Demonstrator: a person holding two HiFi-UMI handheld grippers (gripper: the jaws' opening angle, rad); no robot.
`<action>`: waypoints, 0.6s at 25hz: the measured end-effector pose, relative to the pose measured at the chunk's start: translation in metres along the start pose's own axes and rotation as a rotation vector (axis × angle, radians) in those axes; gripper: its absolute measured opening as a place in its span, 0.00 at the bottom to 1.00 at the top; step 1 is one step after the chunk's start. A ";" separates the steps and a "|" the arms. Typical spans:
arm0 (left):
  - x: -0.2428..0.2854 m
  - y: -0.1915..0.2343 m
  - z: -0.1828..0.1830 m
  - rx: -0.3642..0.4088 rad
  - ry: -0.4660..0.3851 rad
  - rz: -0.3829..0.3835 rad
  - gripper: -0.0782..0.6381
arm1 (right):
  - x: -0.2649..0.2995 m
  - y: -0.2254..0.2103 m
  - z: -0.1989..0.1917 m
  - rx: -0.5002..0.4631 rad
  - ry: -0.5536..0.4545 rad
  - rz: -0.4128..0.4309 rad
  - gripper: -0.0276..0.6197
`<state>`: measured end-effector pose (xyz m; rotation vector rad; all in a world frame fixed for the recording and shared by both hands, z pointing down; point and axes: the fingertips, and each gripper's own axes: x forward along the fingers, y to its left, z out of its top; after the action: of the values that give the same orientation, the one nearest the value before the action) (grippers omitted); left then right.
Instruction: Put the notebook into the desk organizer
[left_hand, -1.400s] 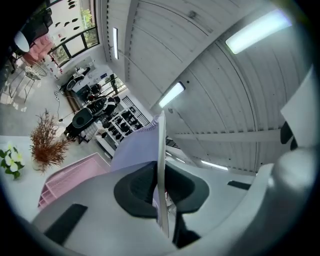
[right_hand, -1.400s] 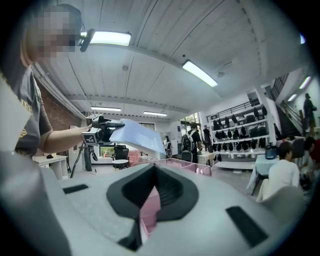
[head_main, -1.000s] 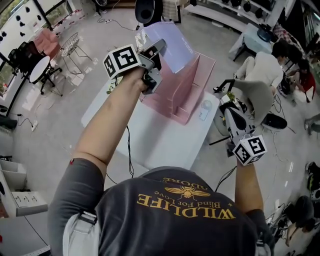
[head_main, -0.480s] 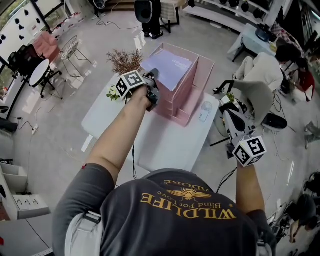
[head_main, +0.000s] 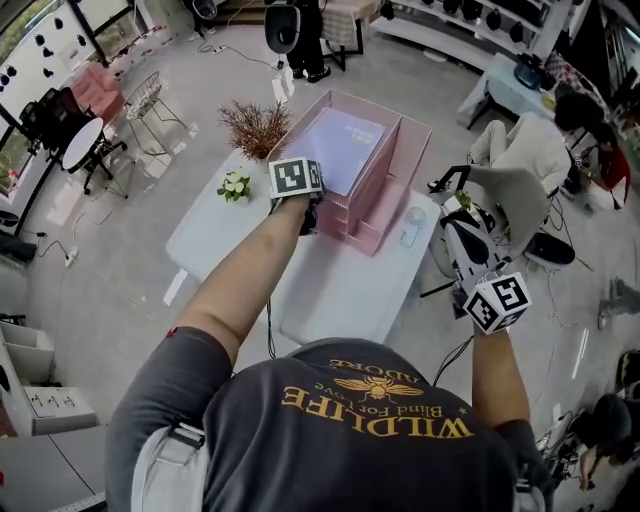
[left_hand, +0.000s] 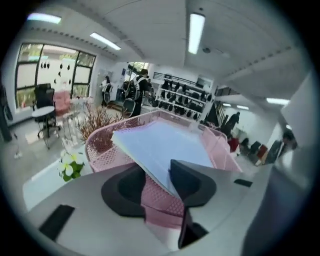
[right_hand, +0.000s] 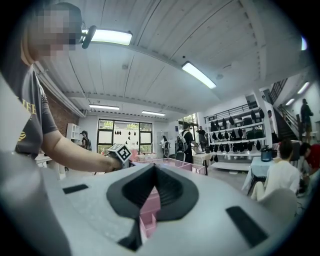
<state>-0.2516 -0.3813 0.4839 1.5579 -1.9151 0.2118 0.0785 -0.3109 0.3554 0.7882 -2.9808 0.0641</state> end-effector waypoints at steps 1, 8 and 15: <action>0.001 0.000 0.000 0.063 -0.006 0.024 0.32 | -0.001 0.000 0.001 0.001 -0.001 0.000 0.04; -0.003 -0.003 0.009 0.304 -0.043 0.137 0.42 | -0.008 -0.004 0.001 0.005 0.000 -0.010 0.04; -0.013 0.011 0.013 0.300 -0.045 0.151 0.70 | -0.011 -0.007 0.002 0.003 -0.003 -0.017 0.04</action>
<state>-0.2655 -0.3744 0.4697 1.6167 -2.1142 0.5559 0.0914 -0.3113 0.3530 0.8140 -2.9771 0.0665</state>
